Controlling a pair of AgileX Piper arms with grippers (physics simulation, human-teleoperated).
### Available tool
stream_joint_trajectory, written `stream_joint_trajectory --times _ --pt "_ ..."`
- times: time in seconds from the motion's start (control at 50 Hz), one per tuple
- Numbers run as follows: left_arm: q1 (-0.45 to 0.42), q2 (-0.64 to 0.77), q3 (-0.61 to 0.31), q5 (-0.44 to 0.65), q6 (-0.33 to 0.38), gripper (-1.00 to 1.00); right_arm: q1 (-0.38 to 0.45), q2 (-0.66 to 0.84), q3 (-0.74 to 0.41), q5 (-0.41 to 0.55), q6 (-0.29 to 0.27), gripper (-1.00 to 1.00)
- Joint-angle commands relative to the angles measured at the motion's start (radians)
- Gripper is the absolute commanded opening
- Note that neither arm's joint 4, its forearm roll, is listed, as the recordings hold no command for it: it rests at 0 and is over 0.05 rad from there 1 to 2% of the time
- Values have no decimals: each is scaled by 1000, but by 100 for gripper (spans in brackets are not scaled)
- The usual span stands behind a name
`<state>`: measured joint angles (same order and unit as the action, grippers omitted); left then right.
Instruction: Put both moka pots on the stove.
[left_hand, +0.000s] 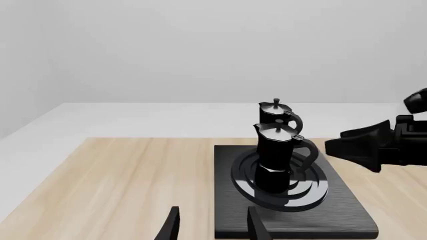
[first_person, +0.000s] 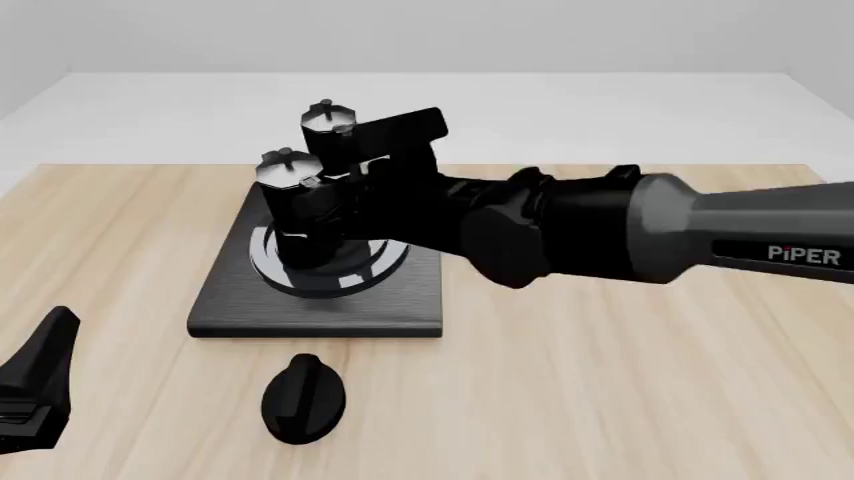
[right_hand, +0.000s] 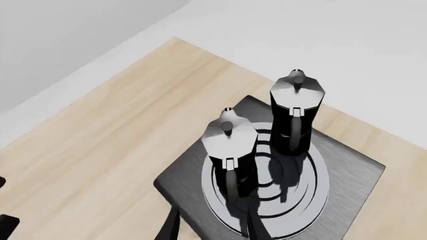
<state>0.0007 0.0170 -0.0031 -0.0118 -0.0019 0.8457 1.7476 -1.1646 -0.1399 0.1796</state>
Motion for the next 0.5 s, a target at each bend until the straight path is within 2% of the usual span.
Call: stream_joint_trajectory --times 0.02,0.08,0.12,0.14,0.16,0.38,0.5 --pt "0 0 0 0 0 100 27 -148 123 -4 -11 100" --pt "0 0 0 0 0 100 33 -207 158 8 -14 100" --pt "0 0 0 0 0 100 42 -253 187 12 7 100" --pt "0 0 0 0 0 100 41 -270 197 16 6 100" --pt "0 0 0 0 0 100 35 -295 209 25 -21 100" --pt "0 0 0 0 0 100 10 -471 351 38 -26 100" --pt "0 0 0 0 0 100 -54 -626 461 55 -16 100"
